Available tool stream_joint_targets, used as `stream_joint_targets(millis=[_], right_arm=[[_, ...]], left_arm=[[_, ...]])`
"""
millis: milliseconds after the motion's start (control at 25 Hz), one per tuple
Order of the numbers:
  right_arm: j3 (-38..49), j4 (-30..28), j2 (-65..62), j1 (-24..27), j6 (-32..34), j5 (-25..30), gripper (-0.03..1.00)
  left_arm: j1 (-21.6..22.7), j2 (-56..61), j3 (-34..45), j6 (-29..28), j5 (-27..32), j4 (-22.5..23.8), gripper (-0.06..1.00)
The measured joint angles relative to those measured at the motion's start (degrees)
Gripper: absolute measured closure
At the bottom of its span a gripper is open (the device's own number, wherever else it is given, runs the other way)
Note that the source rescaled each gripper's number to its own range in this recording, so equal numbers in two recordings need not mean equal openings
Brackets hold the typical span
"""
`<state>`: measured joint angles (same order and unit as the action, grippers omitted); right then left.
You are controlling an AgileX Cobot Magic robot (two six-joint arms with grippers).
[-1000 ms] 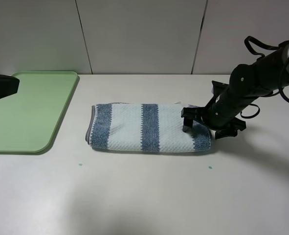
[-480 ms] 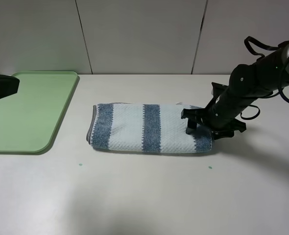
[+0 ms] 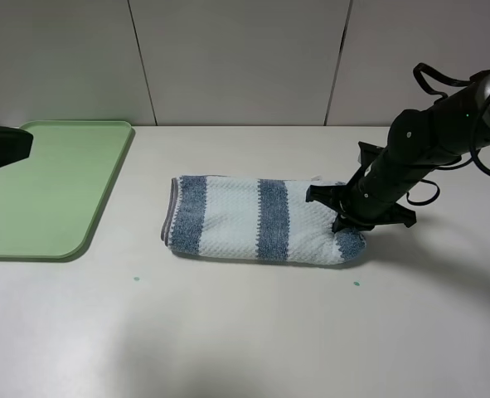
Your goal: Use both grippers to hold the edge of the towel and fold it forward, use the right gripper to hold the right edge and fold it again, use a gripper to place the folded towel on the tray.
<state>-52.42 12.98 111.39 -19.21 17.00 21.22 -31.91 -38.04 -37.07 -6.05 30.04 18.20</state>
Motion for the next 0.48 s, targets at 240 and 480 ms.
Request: stream_joint_targets(millis=[240,480], right_arm=[[-0.11,-0.59,-0.13,0.0,-0.74,0.72,0.92],[-0.18,-3.39,-3.4,1.29,-1.19,5.03,0.92]], left_arm=[[0.0,0.0,0.0,0.0,0.0,0.0,-0.05],[0.0,0.0,0.0,0.0,0.0,0.0,-0.05]])
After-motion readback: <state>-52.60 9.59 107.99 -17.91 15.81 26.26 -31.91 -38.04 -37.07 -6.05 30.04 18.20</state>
